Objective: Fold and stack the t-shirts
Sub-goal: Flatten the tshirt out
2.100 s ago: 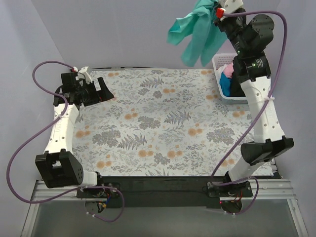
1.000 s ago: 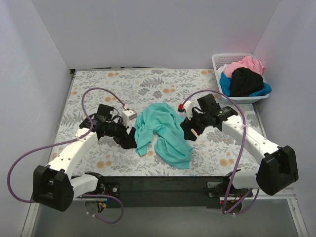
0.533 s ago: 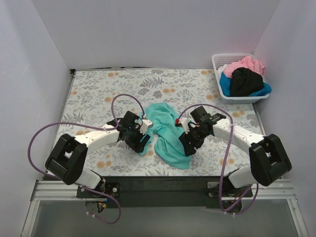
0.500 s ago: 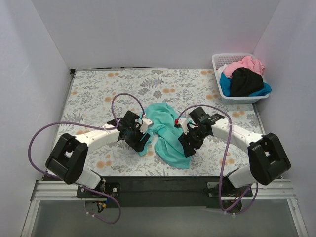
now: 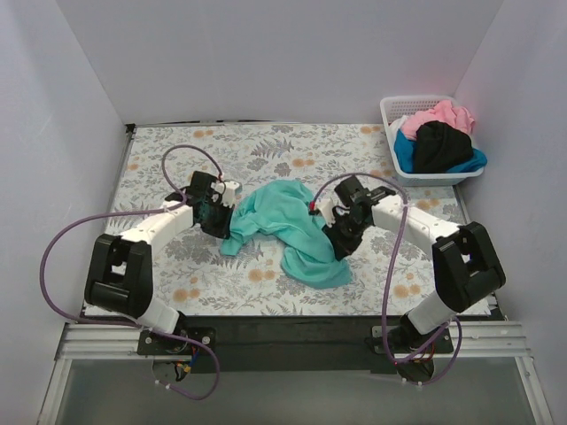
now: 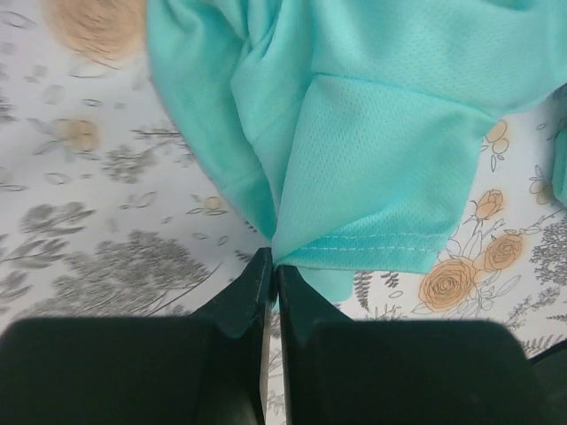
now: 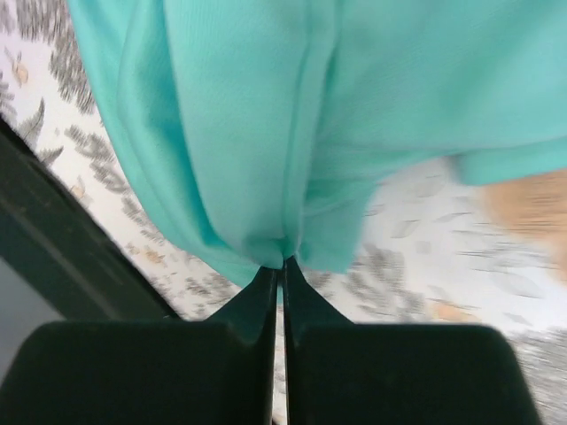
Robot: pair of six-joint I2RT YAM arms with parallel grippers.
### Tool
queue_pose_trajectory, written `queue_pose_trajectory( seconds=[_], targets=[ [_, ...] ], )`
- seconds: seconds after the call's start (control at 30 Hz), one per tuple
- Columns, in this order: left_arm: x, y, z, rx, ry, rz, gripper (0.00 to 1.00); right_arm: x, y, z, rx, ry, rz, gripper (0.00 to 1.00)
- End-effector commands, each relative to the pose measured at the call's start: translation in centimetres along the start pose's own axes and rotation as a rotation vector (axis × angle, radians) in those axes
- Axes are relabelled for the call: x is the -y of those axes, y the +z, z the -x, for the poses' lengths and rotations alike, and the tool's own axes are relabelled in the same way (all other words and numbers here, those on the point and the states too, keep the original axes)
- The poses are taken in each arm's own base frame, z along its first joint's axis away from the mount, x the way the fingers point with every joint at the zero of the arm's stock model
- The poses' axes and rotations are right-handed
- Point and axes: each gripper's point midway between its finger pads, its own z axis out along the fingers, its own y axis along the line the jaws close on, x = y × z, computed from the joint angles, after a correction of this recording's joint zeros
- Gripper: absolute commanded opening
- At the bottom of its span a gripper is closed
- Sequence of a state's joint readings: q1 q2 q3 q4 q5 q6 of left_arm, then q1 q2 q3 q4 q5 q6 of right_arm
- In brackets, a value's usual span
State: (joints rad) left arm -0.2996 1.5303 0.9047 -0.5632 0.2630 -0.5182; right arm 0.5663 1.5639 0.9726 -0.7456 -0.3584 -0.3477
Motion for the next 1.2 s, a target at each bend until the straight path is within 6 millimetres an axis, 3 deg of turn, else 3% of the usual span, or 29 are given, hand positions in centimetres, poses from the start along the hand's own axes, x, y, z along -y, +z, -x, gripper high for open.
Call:
queue_pose_trajectory(
  seconds=[0.0, 0.07, 0.1, 0.17, 0.2, 0.23, 0.27, 0.3, 0.33, 0.37, 0.4, 0.53, 0.7, 0.83, 0.93, 1.0, 1.03, 1.1, 1.17],
  targets=[
    [-1.3, -4.9, 6.0, 0.185, 0.058, 0.042, 0.00, 4.3, -6.5, 6.1, 0.172, -0.133, -0.204, 0.01],
    [-2.5, -6.3, 7.6, 0.219, 0.062, 0.079, 0.00, 6.3, -8.9, 7.6, 0.192, -0.172, -0.303, 0.01],
    [-3.5, -7.2, 8.5, 0.242, 0.056, 0.108, 0.00, 7.1, -11.3, 9.5, 0.237, -0.202, -0.360, 0.01],
    [-5.3, -9.8, 11.4, 0.319, 0.061, 0.182, 0.00, 9.2, -14.1, 10.8, 0.250, -0.241, -0.466, 0.01],
    [-5.9, -10.6, 12.3, 0.344, 0.062, 0.205, 0.00, 9.9, -16.6, 12.2, 0.289, -0.262, -0.529, 0.01],
    [-6.8, -12.6, 14.3, 0.401, 0.071, 0.254, 0.00, 10.9, -18.1, 12.8, 0.286, -0.283, -0.594, 0.01],
    [-7.7, -13.7, 15.1, 0.427, 0.061, 0.284, 0.00, 11.4, -19.6, 13.4, 0.300, -0.295, -0.637, 0.01],
    [-8.2, -14.7, 16.0, 0.456, 0.061, 0.309, 0.00, 11.8, -22.5, 15.0, 0.350, -0.310, -0.697, 0.01],
    [-8.7, -16.7, 17.7, 0.510, 0.073, 0.348, 0.00, 12.7, -24.5, 15.4, 0.348, -0.316, -0.774, 0.01],
    [-8.9, -17.5, 18.4, 0.535, 0.080, 0.369, 0.00, 13.0, -25.9, 16.0, 0.363, -0.322, -0.810, 0.01],
    [-9.1, -18.5, 19.2, 0.563, 0.091, 0.389, 0.00, 13.1, -28.7, 17.3, 0.409, -0.328, -0.869, 0.01],
    [-9.5, -22.2, 22.0, 0.679, 0.156, 0.468, 0.00, 13.5, -34.4, 19.3, 0.461, -0.365, -1.028, 0.01],
    [-9.6, -27.6, 24.0, 0.812, 0.204, 0.581, 0.00, 12.8, -39.3, 20.7, 0.512, -0.421, -1.159, 0.01],
    [-9.4, -28.4, 23.7, 0.824, 0.219, 0.600, 0.00, 12.3, -41.6, 21.0, 0.540, -0.451, -1.234, 0.01],
    [-8.5, -30.1, 23.1, 0.855, 0.214, 0.601, 0.00, 11.1, -42.7, 20.7, 0.563, -0.456, -1.256, 0.01],
    [-8.1, -32.6, 22.5, 0.900, 0.198, 0.645, 0.00, 10.1, -43.0, 20.7, 0.581, -0.466, -1.262, 0.01],
    [-7.9, -33.4, 22.4, 0.917, 0.193, 0.656, 0.00, 9.1, -44.3, 20.5, 0.620, -0.468, -1.289, 0.01],
    [-7.0, -35.3, 22.0, 0.957, 0.198, 0.660, 0.00, 7.9, -44.9, 20.1, 0.654, -0.475, -1.294, 0.01],
    [-5.3, -35.5, 21.3, 0.959, 0.241, 0.596, 0.00, 6.6, -44.3, 19.8, 0.667, -0.495, -1.266, 0.01]
  ],
)
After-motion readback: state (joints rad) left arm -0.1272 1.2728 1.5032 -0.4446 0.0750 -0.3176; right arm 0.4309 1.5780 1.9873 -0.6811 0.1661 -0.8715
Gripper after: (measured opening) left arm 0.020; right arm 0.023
